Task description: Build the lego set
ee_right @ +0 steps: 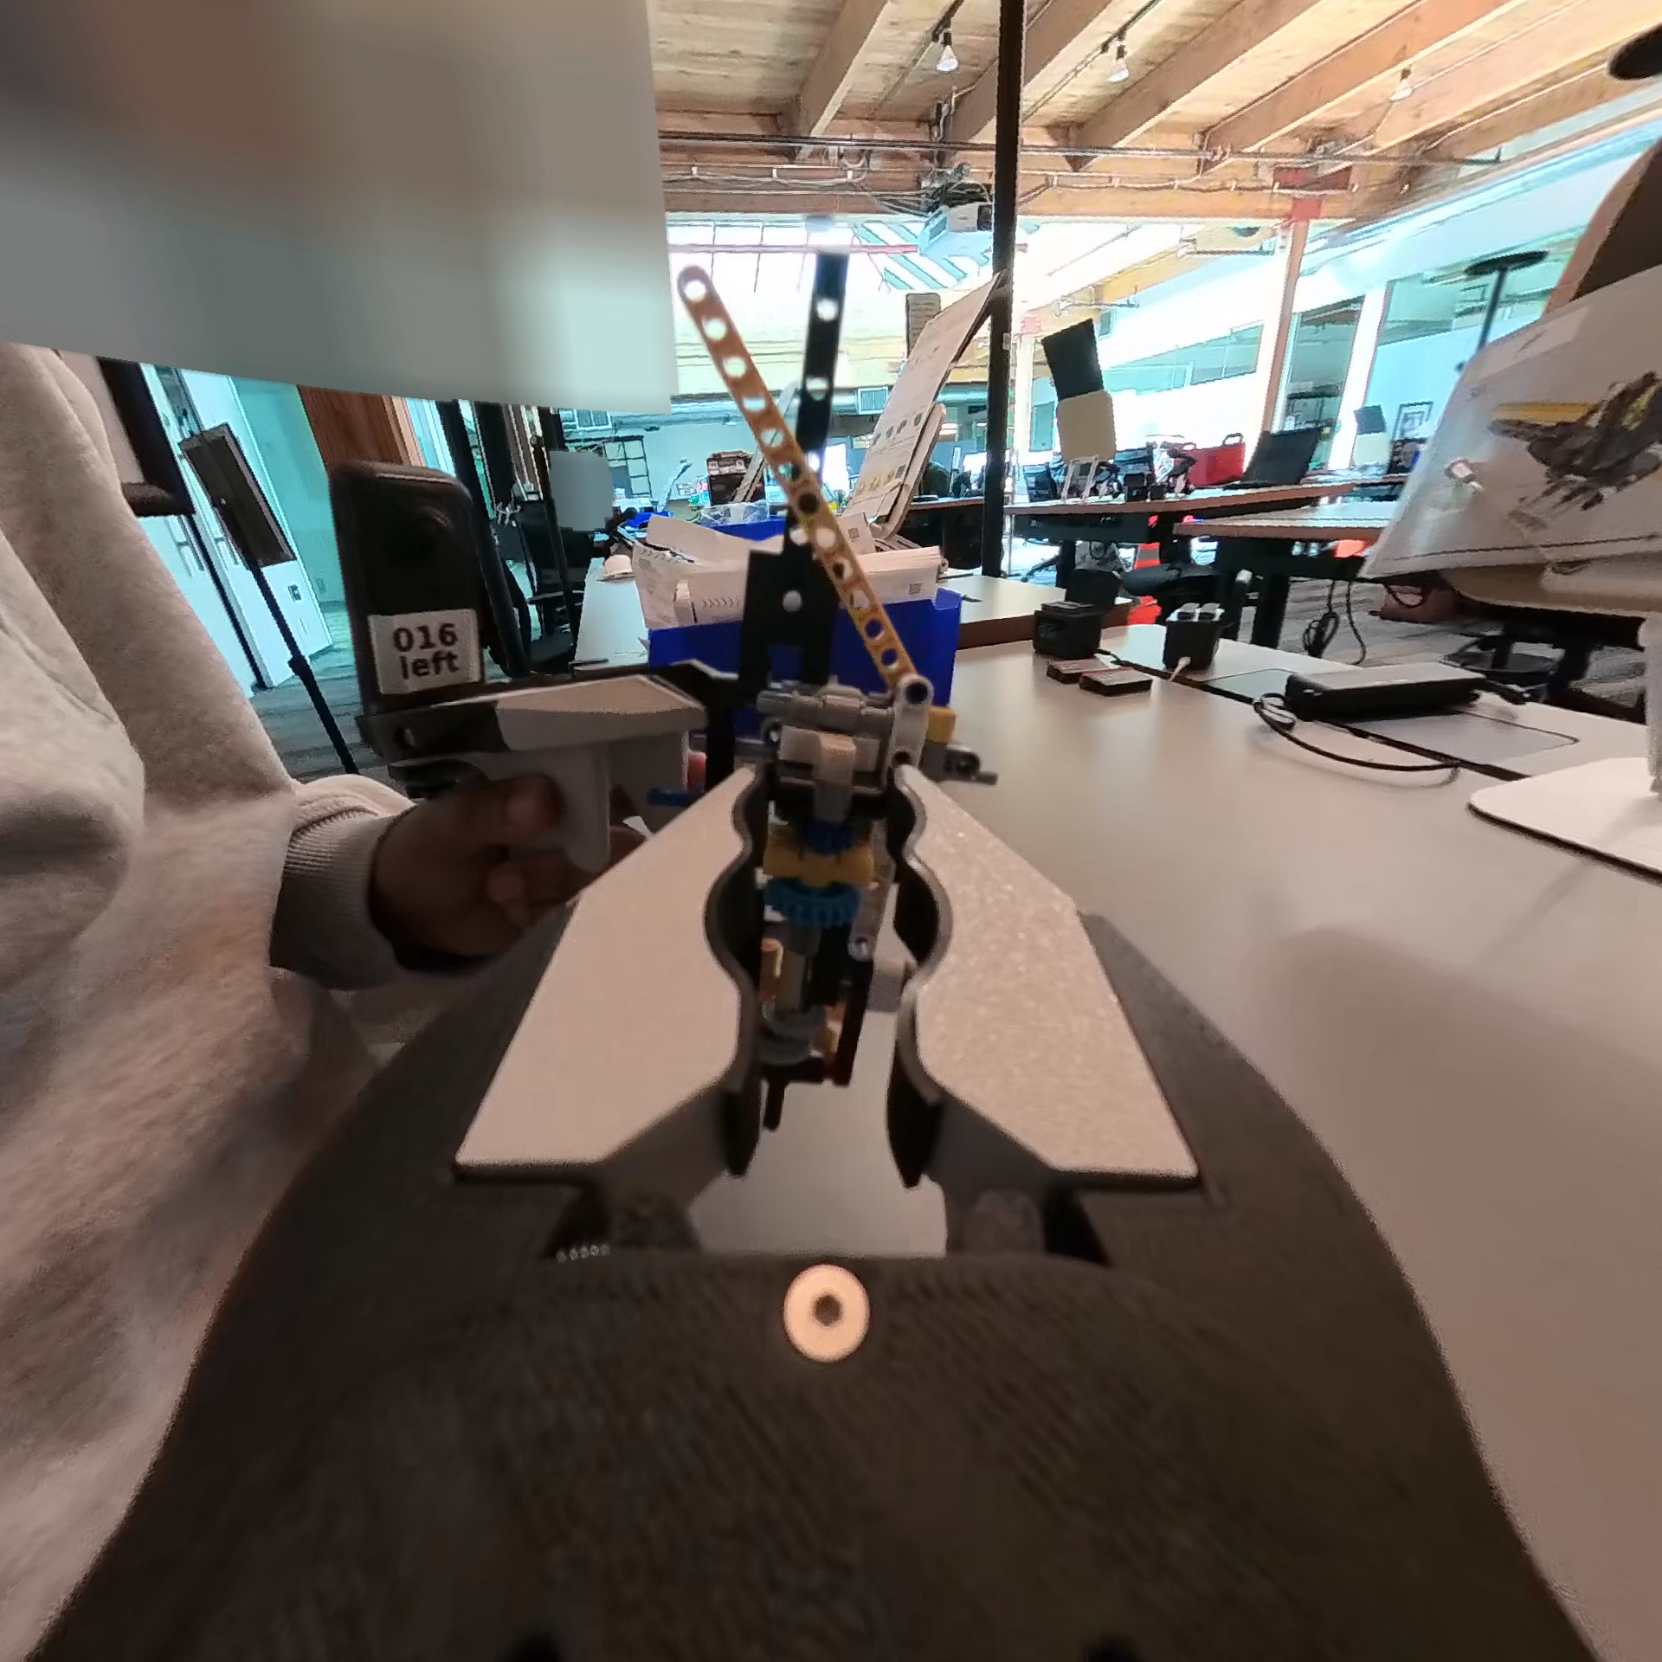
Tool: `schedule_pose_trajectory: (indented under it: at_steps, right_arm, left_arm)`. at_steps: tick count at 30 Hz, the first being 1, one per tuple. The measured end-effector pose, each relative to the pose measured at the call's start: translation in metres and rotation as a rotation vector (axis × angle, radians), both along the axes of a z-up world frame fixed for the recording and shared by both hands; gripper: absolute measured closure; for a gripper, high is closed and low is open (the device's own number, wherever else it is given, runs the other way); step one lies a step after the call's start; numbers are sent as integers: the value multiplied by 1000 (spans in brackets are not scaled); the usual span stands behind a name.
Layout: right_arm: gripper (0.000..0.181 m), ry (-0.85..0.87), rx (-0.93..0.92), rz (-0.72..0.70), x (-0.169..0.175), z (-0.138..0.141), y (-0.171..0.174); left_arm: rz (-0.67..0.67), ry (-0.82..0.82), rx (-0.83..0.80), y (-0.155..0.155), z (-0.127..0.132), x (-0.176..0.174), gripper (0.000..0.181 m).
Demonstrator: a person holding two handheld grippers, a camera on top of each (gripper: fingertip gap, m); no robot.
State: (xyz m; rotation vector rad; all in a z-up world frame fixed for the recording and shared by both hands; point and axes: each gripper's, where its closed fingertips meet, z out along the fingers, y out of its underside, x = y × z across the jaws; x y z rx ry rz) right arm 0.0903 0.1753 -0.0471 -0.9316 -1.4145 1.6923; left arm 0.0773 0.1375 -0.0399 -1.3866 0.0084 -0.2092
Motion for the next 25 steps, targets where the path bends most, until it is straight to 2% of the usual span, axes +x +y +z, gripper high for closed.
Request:
schedule_pose_trajectory:
  at_steps: [8, 16, 23, 25]
  right_arm:
    - [158, -73, 49, -45, -3, -11, 9]
    - [158, -188, 225, -100, -3, -27, 14]
    - [158, -284, 335, -136, -5, -44, 18]
    - [158, -301, 381, -150, -6, -49, 18]
  left_arm:
    - [-25, -137, -63, 5, -11, -11, 161]
    - [-72, -251, -213, 16, -37, -13, 150]
    - [-75, -313, -429, 24, -76, -14, 149]
    - [-73, -340, -459, 24, -81, -16, 161]
